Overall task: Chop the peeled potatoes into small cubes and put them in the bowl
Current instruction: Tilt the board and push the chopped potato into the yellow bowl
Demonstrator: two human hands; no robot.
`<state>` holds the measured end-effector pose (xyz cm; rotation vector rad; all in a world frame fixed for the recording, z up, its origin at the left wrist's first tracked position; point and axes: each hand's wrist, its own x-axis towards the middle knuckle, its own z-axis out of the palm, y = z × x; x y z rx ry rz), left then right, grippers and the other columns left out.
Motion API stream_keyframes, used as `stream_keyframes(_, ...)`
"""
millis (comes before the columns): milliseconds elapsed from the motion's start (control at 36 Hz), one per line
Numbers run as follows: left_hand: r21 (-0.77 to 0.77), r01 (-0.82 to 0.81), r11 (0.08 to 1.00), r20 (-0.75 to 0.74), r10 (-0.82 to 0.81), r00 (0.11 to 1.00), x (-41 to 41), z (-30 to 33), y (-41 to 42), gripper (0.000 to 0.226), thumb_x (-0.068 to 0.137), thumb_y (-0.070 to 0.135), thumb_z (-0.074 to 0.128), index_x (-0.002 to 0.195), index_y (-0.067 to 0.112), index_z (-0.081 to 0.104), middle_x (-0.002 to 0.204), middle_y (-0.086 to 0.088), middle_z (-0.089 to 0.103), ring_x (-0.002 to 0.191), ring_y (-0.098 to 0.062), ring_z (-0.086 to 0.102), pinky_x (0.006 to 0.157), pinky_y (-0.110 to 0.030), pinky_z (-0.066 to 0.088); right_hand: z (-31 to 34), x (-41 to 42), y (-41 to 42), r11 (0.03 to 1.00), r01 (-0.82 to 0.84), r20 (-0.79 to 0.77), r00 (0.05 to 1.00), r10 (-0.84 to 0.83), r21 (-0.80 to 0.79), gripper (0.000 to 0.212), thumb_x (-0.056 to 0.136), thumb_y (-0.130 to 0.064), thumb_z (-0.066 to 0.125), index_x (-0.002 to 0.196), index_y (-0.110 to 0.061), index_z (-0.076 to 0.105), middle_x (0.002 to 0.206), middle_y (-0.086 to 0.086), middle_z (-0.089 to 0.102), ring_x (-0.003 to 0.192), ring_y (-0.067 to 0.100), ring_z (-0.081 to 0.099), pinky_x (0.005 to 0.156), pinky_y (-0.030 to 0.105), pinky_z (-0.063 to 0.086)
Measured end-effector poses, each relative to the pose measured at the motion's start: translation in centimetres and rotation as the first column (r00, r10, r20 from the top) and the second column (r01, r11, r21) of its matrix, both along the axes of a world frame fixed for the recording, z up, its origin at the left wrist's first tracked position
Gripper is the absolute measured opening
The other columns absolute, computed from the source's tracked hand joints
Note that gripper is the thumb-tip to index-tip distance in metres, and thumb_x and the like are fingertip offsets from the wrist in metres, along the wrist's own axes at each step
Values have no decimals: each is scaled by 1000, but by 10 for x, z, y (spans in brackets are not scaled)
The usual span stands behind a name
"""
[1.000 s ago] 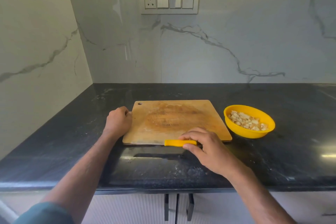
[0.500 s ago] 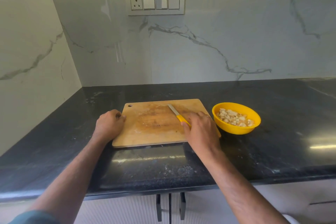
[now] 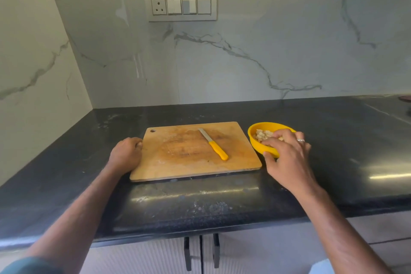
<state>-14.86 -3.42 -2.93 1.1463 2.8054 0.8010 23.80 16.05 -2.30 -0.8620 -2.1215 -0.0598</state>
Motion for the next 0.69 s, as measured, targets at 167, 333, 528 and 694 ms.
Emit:
stream_keyframes(167,1,12,1000,22,-12,1000,2,2,-1,36,108,21,43,137,11,62,136,-10,63,123,-30,57,104,-45,47,8,-26,33,999,-36,70,997,38,-35,30,78,-16,80,106,-25,76,109,3,59,105,31,45,84,44,40)
stream_keyframes(333,8,27,1000,18,-27,999,7,5,-3,33,107,16,43,132,12,65,133,-11,65,122,-31,58,101,-44,48,14,-50,55,997,-30,130,991,39,-70,29,86,-23,75,115,-24,74,113,6,58,110,33,45,89,48,41)
stream_keyframes(528,77,8,997,32,-10,999,11,6,-4,32,107,19,43,124,11,69,125,-11,67,115,-31,60,100,-46,50,11,-58,49,999,2,107,994,2,-40,36,82,-24,77,117,-24,70,120,4,51,111,30,43,86,47,44)
stream_keyframes(694,204,-87,975,90,69,993,12,4,-7,40,105,32,50,94,0,71,81,-11,69,77,-31,65,78,-49,59,9,-44,30,993,71,-11,997,-70,94,25,74,-13,76,98,-10,68,107,9,54,99,32,51,74,45,48)
